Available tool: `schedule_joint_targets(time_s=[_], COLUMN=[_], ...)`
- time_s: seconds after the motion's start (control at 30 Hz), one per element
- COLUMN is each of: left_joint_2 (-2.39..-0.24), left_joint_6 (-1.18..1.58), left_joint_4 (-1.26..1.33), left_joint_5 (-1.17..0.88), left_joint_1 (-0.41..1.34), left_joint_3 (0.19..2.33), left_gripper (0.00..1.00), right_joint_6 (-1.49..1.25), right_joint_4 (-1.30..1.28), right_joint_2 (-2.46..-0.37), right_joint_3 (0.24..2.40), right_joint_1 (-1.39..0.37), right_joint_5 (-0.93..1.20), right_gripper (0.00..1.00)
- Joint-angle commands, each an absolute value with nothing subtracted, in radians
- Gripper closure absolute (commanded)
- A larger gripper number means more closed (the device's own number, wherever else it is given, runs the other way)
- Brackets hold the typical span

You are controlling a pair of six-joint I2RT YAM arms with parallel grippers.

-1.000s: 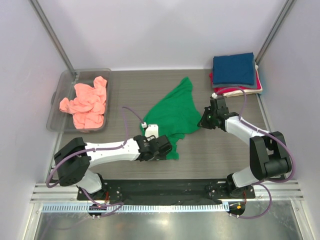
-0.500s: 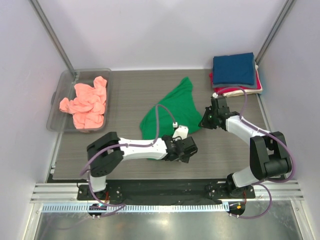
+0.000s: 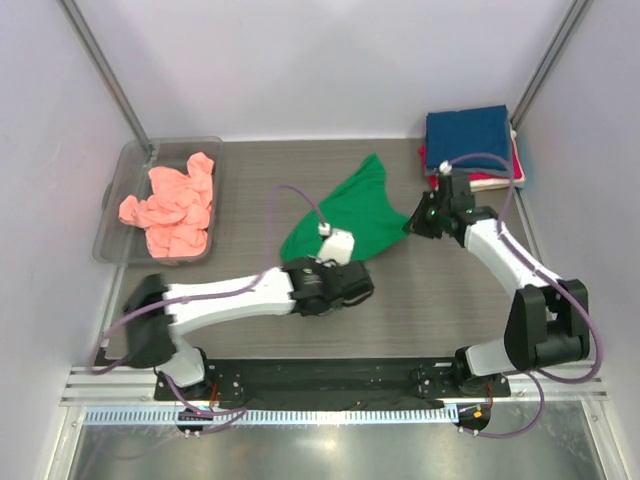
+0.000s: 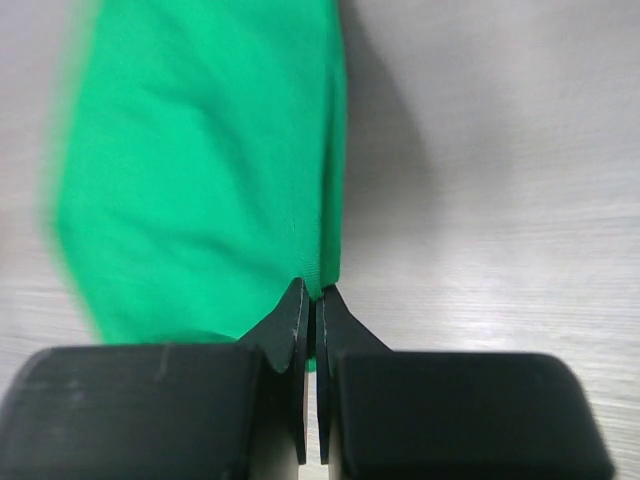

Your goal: Fold and stack the t-shirts

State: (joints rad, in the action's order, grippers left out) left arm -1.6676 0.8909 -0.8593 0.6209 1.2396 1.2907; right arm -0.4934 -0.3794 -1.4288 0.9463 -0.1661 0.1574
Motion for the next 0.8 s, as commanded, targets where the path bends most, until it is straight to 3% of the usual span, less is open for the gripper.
schedule_joint_targets(time_s=[0.0, 0.23, 0.4, 0.6, 0.77], left_joint_2=[-1.381, -1.103, -1.026, -0.884, -0.897], left_joint_6=[0.850, 0.640, 0.401, 0.099, -0.107], left_joint_4=[-1.137, -1.230, -1.194, -0.921, -0.807], left_joint_5=[0.836, 0.979, 1.038, 0.962, 0.822], left_joint_1=[1.238, 1.198, 1.197, 1.197, 1.197], left_joint_3=[1.393, 1.604, 1.819, 1.819, 1.845], left_gripper=[1.00, 1.00, 1.00, 1.00, 1.00], right_joint_6=[-0.503, -0.497, -0.494, -0.500, -0.492], right_joint_4=[-0.461, -0.682, -0.821, -0.910, -0.951], right_joint_2=[-1.300, -1.232, -1.192, -1.100, -1.048], right_joint_3=[1.196, 1.653, 1.935, 2.092, 2.123], right_joint_1=[-0.129, -0.103, -0.100, -0.101, -0.103], right_joint_5=[0.186, 0.154, 0.068, -0.030, -0.086], right_gripper=[0.99, 0.99, 0.99, 0.99, 0.99])
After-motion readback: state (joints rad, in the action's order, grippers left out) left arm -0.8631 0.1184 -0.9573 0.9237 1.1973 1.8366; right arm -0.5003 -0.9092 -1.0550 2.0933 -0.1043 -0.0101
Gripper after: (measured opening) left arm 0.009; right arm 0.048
